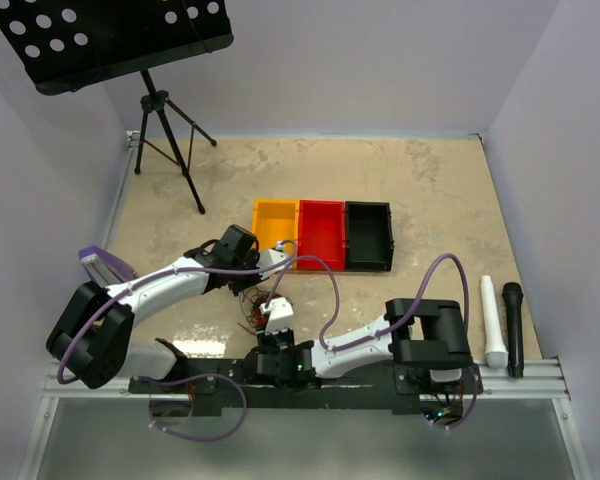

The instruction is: Untangle the cables

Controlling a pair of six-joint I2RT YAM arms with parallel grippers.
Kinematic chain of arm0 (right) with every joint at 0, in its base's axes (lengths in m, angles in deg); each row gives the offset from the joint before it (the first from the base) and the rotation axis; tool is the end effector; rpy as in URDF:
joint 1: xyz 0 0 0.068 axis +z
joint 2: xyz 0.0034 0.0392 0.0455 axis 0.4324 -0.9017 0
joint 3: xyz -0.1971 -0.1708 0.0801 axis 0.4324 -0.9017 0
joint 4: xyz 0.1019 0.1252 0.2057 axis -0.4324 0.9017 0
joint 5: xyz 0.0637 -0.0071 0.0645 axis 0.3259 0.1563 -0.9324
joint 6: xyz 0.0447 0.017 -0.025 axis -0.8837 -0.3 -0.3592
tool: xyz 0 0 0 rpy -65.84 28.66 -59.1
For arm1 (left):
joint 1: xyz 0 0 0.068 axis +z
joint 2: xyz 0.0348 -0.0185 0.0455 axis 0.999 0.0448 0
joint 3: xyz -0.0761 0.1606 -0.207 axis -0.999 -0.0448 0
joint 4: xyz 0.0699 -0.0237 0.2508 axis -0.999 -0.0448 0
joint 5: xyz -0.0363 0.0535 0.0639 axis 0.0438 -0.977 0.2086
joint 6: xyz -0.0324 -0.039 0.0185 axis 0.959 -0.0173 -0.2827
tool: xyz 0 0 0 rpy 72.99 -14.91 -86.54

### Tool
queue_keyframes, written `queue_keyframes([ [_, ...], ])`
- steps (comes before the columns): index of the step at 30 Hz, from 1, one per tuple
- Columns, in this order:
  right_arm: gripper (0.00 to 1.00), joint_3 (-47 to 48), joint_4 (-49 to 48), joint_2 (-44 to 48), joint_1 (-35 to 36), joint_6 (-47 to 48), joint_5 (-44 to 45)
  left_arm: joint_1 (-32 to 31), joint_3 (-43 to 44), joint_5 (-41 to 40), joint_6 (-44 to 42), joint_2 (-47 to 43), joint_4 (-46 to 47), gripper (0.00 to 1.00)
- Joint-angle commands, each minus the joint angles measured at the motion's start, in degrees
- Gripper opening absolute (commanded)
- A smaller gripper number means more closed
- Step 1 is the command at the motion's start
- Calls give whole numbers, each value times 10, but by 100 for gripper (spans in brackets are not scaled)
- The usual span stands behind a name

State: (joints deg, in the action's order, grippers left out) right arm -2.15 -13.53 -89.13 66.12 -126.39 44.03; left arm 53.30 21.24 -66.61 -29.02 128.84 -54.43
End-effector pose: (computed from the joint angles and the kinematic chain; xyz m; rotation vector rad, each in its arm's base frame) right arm 0.0168 0.3526 0.1350 -0.2034 2.1517 0.4250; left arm 0.2023 -0.1421 0.1748 1.4612 2.1696 -0.1635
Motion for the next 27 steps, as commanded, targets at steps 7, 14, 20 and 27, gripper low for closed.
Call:
queue_keyframes([
  [7,26,18,-8,-1,-8,-20,35,2,4,3,8,-8,-2,0],
  [14,3,15,30,9,-8,-59,47,2,6,0,6,-13,-10,0],
  [20,0,-35,108,83,-6,-145,53,3,7,-51,1,-13,-17,0],
  [27,0,-85,261,219,-7,-284,48,67,25,-42,0,-26,-50,0],
])
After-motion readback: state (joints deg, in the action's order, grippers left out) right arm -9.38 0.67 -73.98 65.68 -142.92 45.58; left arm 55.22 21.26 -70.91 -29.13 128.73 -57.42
